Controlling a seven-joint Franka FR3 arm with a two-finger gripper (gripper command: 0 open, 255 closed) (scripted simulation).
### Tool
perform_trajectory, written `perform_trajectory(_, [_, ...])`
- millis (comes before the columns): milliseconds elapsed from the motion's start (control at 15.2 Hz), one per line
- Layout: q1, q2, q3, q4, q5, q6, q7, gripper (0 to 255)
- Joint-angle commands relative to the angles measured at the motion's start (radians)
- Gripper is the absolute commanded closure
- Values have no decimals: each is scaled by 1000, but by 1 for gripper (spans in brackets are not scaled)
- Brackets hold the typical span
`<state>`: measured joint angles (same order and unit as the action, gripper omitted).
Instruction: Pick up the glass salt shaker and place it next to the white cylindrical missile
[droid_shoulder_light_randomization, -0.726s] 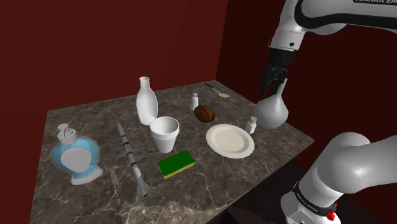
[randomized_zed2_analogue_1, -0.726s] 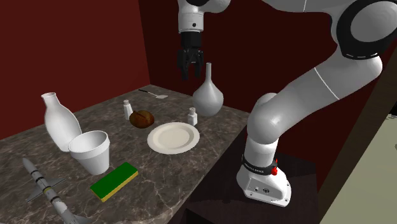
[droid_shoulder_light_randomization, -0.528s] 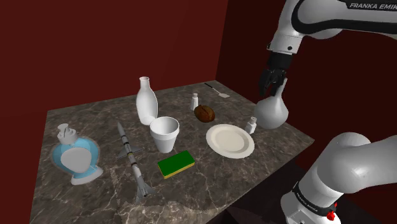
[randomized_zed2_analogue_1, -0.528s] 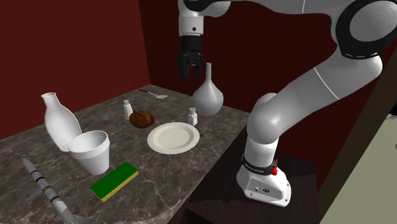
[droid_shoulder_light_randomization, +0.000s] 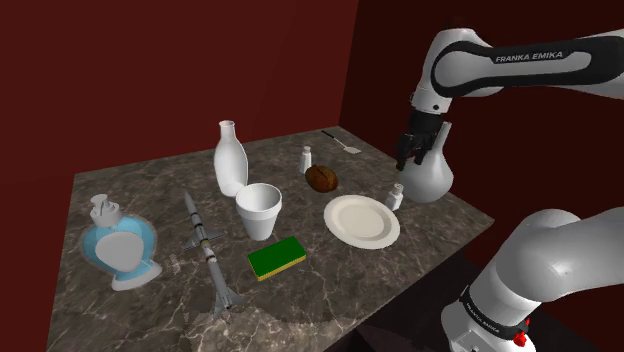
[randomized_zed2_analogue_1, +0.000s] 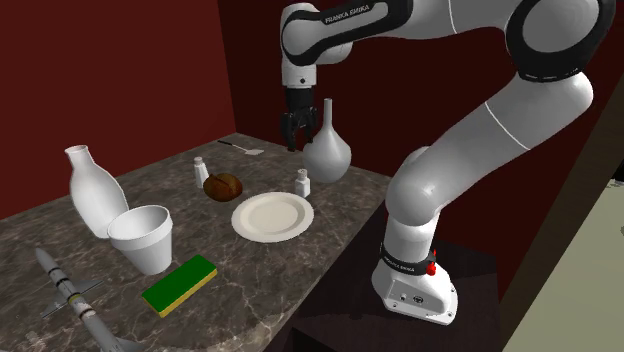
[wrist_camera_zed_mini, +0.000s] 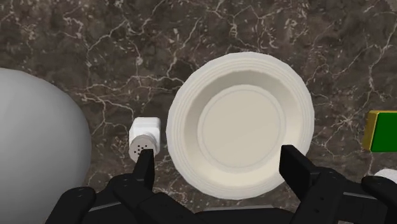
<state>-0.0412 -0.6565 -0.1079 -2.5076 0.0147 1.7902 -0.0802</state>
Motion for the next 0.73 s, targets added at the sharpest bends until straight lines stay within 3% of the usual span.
perform_trajectory(0, [-14, 41, -13, -32, -24, 86, -12, 0])
perform_trajectory(396, [-58, 185, -53, -81, -90, 313, -36, 0])
perform_trajectory(660, [-61, 220, -60, -109, -96, 378, -39, 0])
